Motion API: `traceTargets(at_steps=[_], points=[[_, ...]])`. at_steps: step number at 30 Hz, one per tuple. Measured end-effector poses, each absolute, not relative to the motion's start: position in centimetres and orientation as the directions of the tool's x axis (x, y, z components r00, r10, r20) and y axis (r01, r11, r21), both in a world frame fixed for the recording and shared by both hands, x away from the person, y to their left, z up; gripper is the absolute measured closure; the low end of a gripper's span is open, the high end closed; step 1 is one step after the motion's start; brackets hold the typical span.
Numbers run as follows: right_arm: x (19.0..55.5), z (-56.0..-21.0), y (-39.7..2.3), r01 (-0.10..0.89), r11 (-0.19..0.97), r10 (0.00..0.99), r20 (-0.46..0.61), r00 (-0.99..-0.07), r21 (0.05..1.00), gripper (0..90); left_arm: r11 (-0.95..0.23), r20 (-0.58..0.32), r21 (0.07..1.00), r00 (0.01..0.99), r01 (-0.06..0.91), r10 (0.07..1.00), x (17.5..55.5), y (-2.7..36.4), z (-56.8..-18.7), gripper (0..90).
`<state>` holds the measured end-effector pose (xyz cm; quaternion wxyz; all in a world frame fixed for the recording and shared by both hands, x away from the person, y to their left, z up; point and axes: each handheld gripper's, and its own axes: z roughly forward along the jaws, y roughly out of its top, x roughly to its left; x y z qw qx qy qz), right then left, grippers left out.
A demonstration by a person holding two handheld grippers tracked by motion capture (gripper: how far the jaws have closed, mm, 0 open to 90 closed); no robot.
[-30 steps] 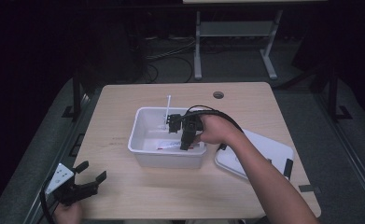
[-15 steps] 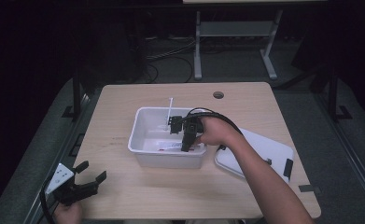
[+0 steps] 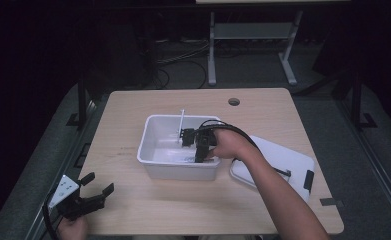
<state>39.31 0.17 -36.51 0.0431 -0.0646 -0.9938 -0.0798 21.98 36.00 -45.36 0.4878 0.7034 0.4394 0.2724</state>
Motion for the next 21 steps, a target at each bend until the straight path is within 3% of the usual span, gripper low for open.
traceTargets(at_steps=[14,21], points=[[39.43,-37.17,0.44,0.142,0.979,0.127,0.109,-0.986,0.147,68.6,-0.137,-0.045,0.926,0.466,0.351,0.884,21.95,36.06,-45.34,15.0],[39.32,-36.79,0.43,0.144,0.976,0.130,0.094,-0.987,0.164,63.6,-0.138,-0.045,0.926,0.465,0.351,0.884,21.97,36.03,-45.34,15.0]])
